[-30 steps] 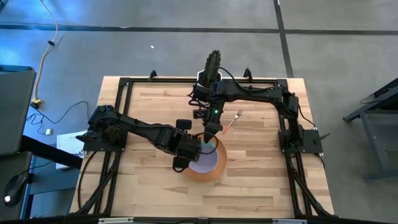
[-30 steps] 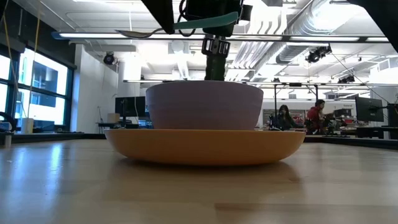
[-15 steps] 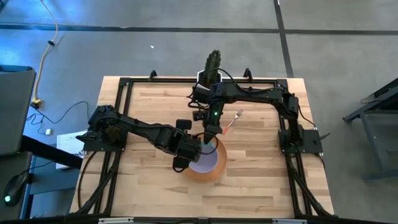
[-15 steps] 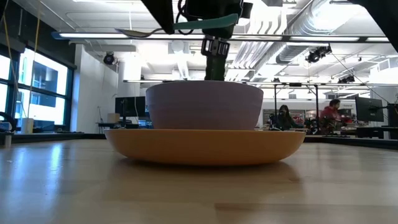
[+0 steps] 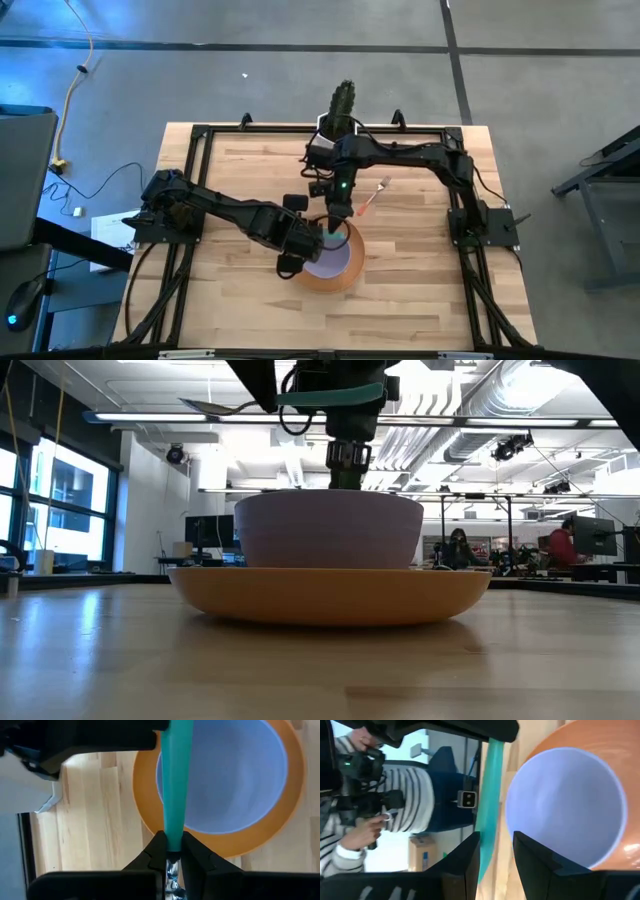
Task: Set table place
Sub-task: Put the green spoon into the purple bowl
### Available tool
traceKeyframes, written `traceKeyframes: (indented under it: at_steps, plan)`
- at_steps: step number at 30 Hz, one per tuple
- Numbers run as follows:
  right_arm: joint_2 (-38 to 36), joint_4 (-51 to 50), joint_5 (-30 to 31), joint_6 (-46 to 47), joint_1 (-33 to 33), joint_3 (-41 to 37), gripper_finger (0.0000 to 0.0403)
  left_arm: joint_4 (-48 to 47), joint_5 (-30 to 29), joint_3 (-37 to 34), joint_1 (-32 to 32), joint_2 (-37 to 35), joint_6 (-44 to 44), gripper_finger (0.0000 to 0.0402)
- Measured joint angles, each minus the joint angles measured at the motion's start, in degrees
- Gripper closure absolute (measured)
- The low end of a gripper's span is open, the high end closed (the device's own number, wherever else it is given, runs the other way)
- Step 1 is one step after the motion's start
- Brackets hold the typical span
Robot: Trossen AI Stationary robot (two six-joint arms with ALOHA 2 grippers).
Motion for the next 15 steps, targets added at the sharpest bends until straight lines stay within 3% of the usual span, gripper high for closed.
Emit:
traceKeyframes:
  at_steps: [15]
  plan:
    - [0.1,3.7,-1.3,1.4,1.0,0.0,0.0299,0.3,-1.0,0.0,0.0,0.0,-0.3,0.0384]
